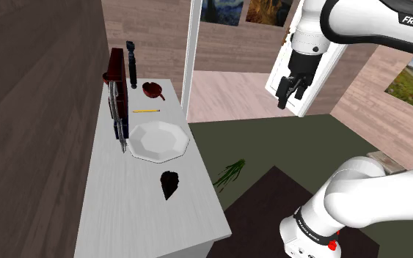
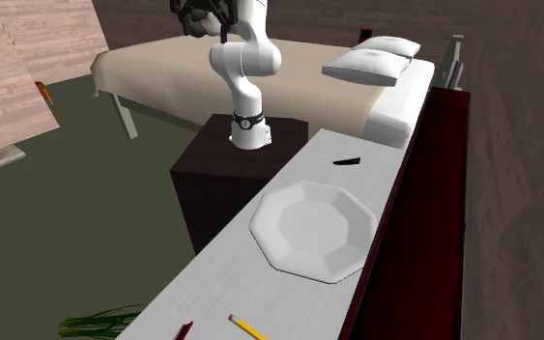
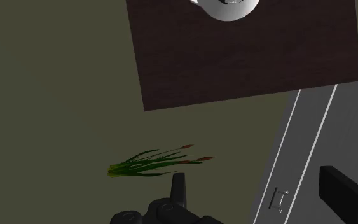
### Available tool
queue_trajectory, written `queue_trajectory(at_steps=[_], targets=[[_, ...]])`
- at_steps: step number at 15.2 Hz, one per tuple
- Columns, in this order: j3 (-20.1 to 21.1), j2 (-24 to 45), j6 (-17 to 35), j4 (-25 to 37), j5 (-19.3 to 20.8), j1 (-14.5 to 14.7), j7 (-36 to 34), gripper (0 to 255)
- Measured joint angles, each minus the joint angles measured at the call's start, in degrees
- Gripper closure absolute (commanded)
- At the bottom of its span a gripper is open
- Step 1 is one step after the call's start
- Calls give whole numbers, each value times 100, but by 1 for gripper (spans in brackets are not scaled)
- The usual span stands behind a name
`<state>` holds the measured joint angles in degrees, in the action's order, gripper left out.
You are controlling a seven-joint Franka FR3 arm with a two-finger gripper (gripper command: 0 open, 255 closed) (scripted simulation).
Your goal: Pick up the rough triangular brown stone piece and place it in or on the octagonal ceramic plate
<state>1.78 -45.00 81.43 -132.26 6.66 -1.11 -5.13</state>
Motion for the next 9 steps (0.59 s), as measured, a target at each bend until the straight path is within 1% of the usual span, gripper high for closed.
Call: queue_trajectory(at_steps=[3,9], targets=[[113,23,112,-86,-118,43,-150,0],[651,260,813,-503,-652,251,-840,0]])
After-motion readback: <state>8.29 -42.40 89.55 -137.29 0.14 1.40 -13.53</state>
